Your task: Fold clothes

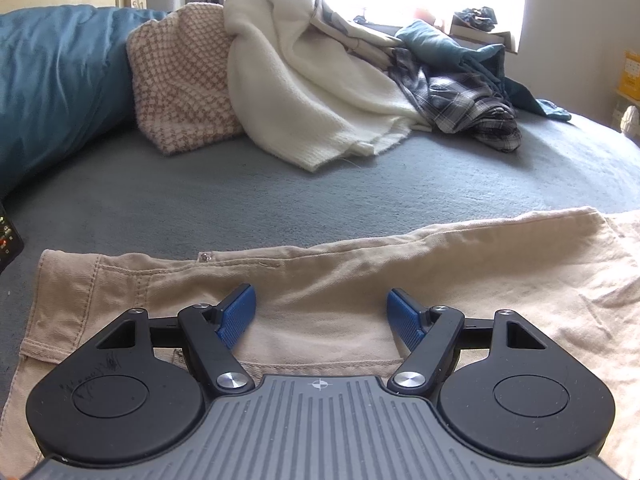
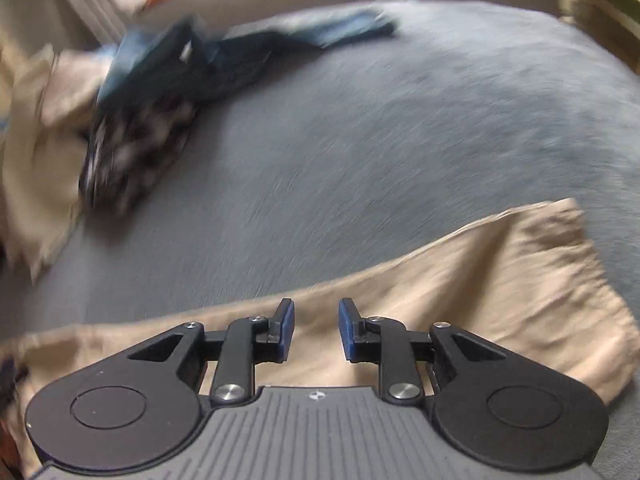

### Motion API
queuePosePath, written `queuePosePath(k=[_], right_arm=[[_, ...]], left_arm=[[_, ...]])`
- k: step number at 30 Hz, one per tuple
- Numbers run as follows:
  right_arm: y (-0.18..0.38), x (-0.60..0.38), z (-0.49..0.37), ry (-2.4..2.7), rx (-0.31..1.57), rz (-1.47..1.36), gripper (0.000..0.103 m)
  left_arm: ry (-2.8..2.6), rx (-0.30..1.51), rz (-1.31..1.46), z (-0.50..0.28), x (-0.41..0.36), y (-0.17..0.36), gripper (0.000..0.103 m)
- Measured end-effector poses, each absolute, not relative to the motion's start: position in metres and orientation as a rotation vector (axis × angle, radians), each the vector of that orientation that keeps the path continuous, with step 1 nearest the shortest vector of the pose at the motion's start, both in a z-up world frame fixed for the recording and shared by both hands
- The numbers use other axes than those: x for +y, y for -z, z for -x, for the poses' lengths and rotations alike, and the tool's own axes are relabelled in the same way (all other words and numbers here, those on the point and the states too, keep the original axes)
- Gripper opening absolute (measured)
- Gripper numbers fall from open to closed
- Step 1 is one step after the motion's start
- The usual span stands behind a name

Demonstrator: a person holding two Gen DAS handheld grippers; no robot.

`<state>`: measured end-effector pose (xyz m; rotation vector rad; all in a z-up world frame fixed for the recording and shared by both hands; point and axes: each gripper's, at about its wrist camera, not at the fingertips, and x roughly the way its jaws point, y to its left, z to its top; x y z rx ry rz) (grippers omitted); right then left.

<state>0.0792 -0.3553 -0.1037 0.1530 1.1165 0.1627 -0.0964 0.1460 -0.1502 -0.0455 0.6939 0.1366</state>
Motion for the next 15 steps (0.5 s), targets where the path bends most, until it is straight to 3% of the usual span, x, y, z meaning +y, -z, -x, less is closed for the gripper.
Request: queuePosePath(k=[3,6,15], right_arm=[[0.137,-0.333,-0.089,-0.123,1.155,-0.088,0.024],[0.133,-0.331,-0.093,-0.088,1.040,-0.119,0.024],[0.055,-0.448,-0.019,0.131,0.747,-0.478,0.027]], left_arm=[[-0.146,0.693,0.078,0.097,0.153,0.151,0.073],[-0.148,0.692,0.079,0.098,0.154,0.150,0.073],[-0.132,0.684,0.086,0.103,0.158,0.150,0.074]])
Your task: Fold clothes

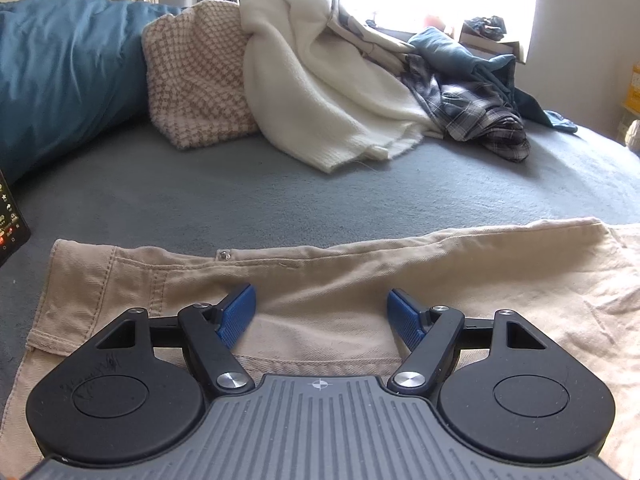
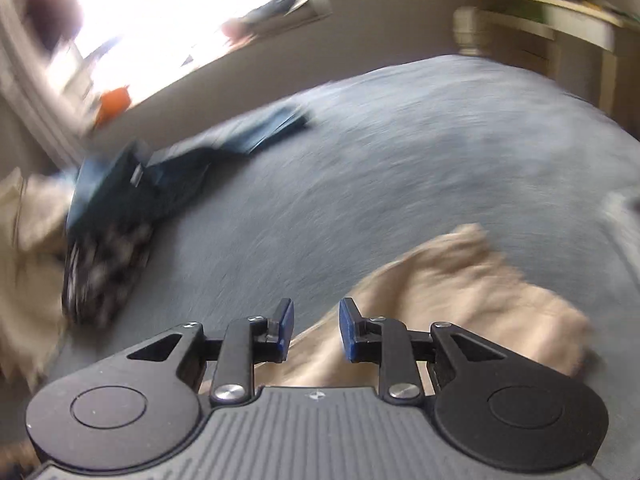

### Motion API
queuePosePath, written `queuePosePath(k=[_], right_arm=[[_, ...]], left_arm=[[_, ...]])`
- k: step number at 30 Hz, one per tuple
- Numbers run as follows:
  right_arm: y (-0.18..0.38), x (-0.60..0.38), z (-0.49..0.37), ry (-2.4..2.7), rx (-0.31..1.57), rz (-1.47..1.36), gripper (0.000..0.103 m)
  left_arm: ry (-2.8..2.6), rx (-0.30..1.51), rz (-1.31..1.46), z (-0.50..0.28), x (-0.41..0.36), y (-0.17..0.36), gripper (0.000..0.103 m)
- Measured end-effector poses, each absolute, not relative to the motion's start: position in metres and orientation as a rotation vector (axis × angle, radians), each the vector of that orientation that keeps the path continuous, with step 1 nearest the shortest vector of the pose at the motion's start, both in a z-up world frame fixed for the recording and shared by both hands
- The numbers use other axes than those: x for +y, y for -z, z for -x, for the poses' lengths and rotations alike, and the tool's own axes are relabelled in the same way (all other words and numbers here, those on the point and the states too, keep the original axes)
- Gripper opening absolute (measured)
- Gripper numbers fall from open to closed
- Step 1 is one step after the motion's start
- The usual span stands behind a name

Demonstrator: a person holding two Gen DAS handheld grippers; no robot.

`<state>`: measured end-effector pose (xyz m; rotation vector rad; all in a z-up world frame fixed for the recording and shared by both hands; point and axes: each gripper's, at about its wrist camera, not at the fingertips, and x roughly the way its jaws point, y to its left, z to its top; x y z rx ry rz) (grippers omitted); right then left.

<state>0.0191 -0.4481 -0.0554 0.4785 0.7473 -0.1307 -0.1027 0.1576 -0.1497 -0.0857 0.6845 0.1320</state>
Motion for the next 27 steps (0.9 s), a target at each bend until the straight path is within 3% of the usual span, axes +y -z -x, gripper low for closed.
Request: queuePosePath(k=[8,18,20,22,27], right_arm=[[0.101,-0.549,0.055,0.359,0.771,-0.842,0.028],[0.134,-0.554,0.056,0.364,0.801,-0.913,0.028],[0.134,-0.548,0.054,0.358,0.789,-0.875,0.021],[0.128,-0.540,0.054,0.330,0.770,-0.809,0.002],[0.130,-0.543,0.061,0.420,0.769,-0.701,0.000]], left_arm=[[-0.144,0.687,0.064,0.102,0.153,0.151,0.074],[-0.164,0.676,0.027,0.104,0.147,0.152,0.074],[-0.165,0.675,0.022,0.104,0.147,0.152,0.074],[-0.167,0.674,0.019,0.104,0.146,0.152,0.075],[-0.170,0.672,0.013,0.104,0.145,0.153,0.075]])
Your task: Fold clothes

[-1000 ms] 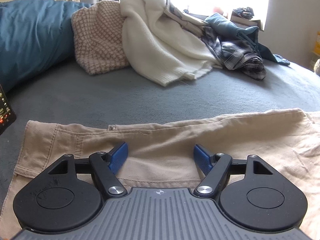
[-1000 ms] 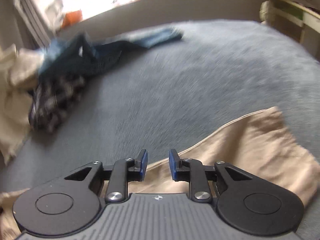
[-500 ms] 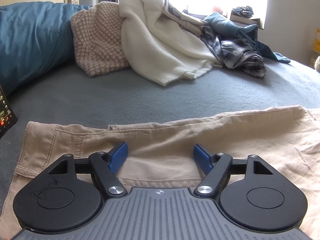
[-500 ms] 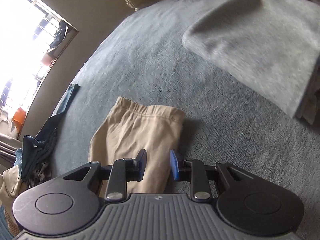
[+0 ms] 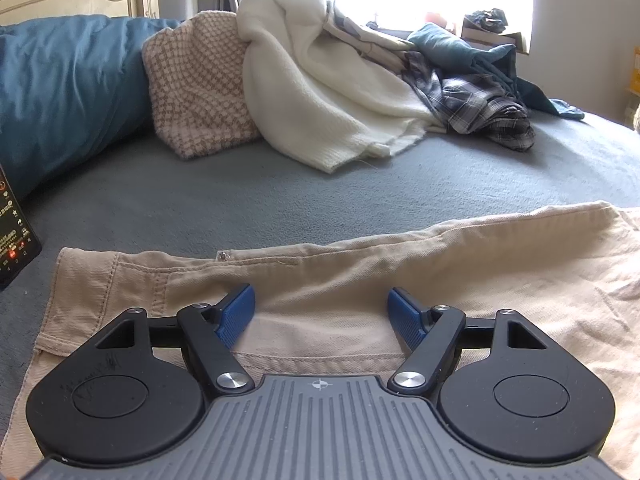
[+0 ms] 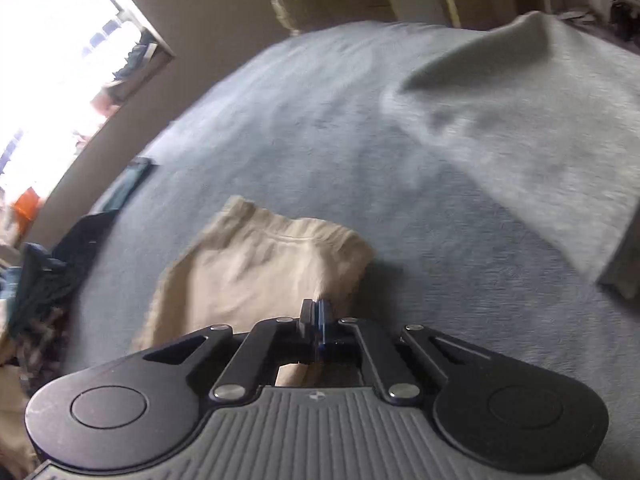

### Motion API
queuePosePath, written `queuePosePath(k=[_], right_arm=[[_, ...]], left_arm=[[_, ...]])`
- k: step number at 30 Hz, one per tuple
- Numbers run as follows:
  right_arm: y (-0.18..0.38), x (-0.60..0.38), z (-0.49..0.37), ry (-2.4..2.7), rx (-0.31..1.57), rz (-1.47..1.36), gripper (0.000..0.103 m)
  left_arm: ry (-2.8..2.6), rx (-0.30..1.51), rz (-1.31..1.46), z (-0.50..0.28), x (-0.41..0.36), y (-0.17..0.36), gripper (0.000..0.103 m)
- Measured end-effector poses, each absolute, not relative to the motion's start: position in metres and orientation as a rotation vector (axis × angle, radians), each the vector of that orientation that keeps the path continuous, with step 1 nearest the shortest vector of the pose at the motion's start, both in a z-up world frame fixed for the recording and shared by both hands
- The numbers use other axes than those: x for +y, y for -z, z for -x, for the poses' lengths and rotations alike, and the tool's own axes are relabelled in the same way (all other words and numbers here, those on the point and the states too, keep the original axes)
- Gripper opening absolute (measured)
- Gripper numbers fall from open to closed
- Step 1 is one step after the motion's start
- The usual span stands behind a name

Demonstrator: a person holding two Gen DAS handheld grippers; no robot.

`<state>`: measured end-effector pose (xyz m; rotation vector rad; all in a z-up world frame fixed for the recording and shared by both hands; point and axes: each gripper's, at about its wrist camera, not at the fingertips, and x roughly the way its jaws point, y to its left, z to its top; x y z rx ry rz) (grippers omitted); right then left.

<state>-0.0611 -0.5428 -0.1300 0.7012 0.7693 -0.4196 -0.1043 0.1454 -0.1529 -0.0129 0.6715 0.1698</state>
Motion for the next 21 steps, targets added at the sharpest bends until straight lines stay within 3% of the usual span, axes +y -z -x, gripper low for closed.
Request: queuePosePath(k=[4,9,17,21], right_arm=[[0.139,-0.549,0.068,0.441,0.756,-0.685,0.000],[0.113,-0.532,0.082,0.376,0.606,-0.649,0.001],[0.111,-0.341,0.070,-0.536,0.834,-0.016,0.001],[0.137,-0.357,0.060,-0.445,0.898,0.128,0.000]], left_arm=[[-0.168,0.670,0.012,0.104,0.146,0.153,0.075],[-0.171,0.668,0.009,0.104,0.146,0.154,0.075],[-0.174,0.664,0.005,0.105,0.144,0.154,0.076],[-0.170,0.666,0.009,0.105,0.145,0.154,0.076]])
